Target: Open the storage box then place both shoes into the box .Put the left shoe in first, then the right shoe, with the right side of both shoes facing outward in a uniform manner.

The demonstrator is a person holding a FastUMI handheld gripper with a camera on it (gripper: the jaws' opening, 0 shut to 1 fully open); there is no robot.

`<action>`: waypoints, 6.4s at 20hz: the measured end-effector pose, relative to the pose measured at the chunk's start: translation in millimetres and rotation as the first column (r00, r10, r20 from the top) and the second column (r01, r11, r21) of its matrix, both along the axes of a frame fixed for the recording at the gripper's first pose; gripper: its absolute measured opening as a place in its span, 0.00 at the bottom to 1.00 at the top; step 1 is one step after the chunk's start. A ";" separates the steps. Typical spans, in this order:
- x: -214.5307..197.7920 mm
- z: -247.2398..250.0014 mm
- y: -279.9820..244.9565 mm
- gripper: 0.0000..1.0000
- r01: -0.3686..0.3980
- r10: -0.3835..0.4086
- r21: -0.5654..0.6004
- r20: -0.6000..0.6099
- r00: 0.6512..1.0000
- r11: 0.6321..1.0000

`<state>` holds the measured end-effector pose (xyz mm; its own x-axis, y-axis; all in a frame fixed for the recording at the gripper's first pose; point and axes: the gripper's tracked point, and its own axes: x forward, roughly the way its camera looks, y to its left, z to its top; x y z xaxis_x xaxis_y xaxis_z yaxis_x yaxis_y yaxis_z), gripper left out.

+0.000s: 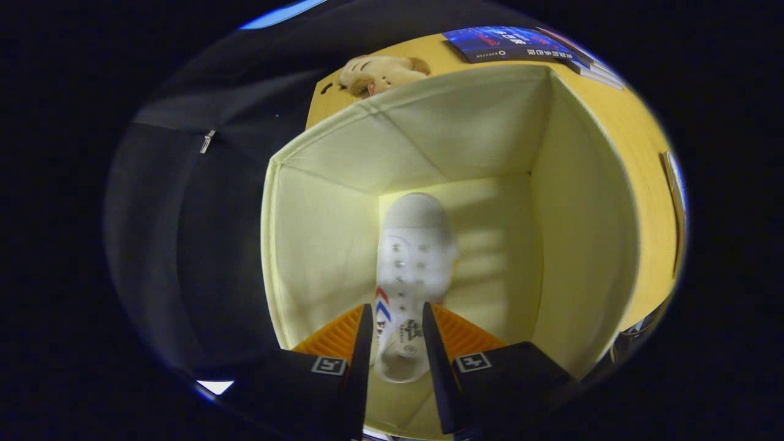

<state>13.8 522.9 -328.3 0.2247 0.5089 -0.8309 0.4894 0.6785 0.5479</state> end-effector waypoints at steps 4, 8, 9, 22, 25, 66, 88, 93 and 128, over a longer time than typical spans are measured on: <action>4.3 9.3 -18.6 0.69 -0.088 0.096 -0.077 0.113 0.989 0.993; 4.4 21.8 -40.8 0.73 -0.113 0.133 -0.121 0.172 0.976 0.986; 2.1 20.7 -45.6 0.73 -0.108 0.128 -0.125 0.163 0.978 0.986; 6.8 93.0 -187.6 0.78 0.108 -0.059 -0.113 0.370 0.927 0.988; -19.4 97.0 -261.2 0.79 0.150 -0.052 -0.208 0.416 0.908 0.966; -192.5 -128.6 -467.2 0.17 0.101 -0.121 -0.176 -0.108 0.987 0.979; -37.5 117.7 -183.3 0.17 0.063 -0.074 0.085 0.137 0.988 0.994; -47.5 86.7 -125.2 0.17 -0.004 0.004 -0.015 0.004 1.000 1.000; -23.5 171.9 -324.5 0.99 0.151 0.247 -0.473 0.675 0.695 0.868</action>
<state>-9.7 198.5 -156.4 0.8171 0.1397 -0.5594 0.0571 0.9458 0.3197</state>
